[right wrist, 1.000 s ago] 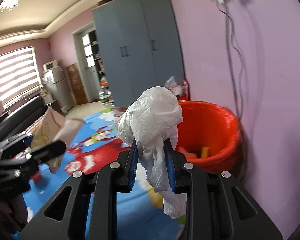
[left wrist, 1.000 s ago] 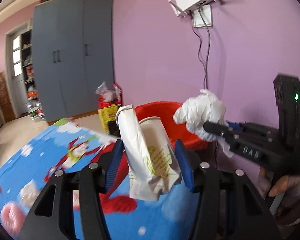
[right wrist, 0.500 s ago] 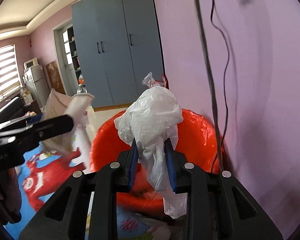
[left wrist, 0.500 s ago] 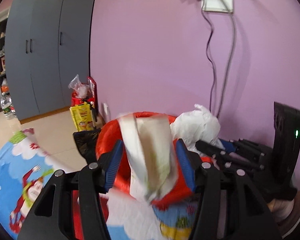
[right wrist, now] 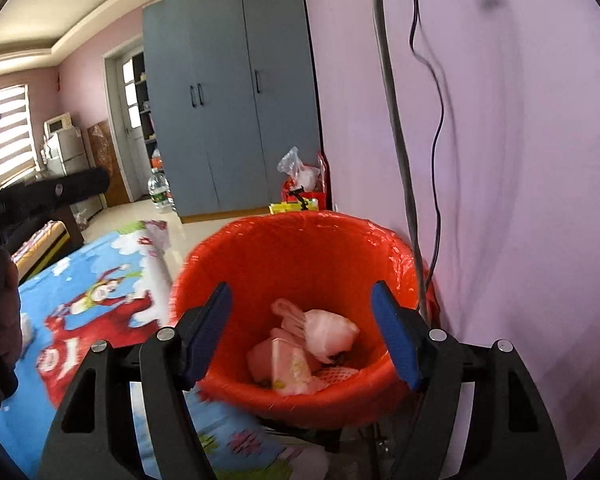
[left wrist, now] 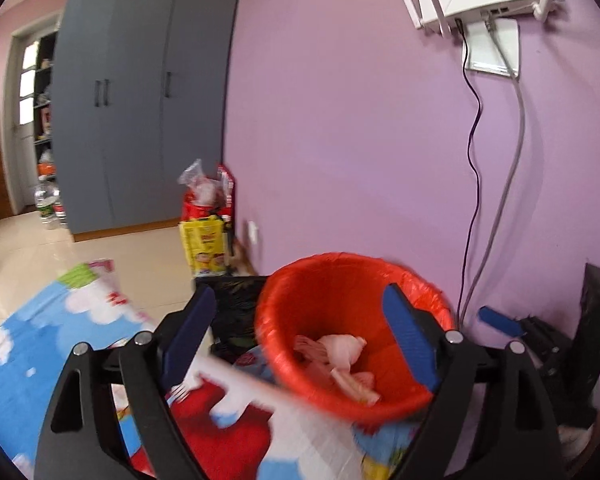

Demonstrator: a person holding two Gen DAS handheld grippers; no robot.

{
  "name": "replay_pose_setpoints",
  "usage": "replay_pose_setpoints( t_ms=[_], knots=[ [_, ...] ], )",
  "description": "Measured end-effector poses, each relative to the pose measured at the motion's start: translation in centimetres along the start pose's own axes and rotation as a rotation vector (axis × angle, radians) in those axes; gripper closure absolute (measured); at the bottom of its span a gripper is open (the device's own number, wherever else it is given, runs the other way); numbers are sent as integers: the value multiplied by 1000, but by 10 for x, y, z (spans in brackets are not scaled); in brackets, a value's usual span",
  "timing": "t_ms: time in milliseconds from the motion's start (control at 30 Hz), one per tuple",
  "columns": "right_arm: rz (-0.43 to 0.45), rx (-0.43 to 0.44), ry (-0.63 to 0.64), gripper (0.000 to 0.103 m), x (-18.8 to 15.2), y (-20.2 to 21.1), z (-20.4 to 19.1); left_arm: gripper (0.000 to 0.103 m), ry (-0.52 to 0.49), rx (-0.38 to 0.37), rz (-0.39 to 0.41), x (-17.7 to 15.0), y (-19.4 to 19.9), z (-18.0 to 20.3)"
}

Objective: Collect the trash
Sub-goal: 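Carry the plastic bag and paper bag to the red bucket and release both, then move both tools back over the bed toward the pink foam net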

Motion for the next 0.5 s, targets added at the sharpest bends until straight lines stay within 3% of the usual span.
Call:
replay_pose_setpoints(
  t_ms=[67,500],
  knots=[
    [12,25,0,35,-4,18,-9,12,7,37,6,-11,19,-5],
    [-17,159,124,35,-49,100,-96,7,62,198,-7,-135,171,-28]
  ],
)
Point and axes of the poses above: each gripper's, at about its wrist camera, not at the fingertips, and y roughly against the way its jaws point, z to its right, x to its top, the point moved 1 cm from there along -y, roughly the way its jaws point, and after that the axes turned 11 degrees about -z, right-handed, at the moved point
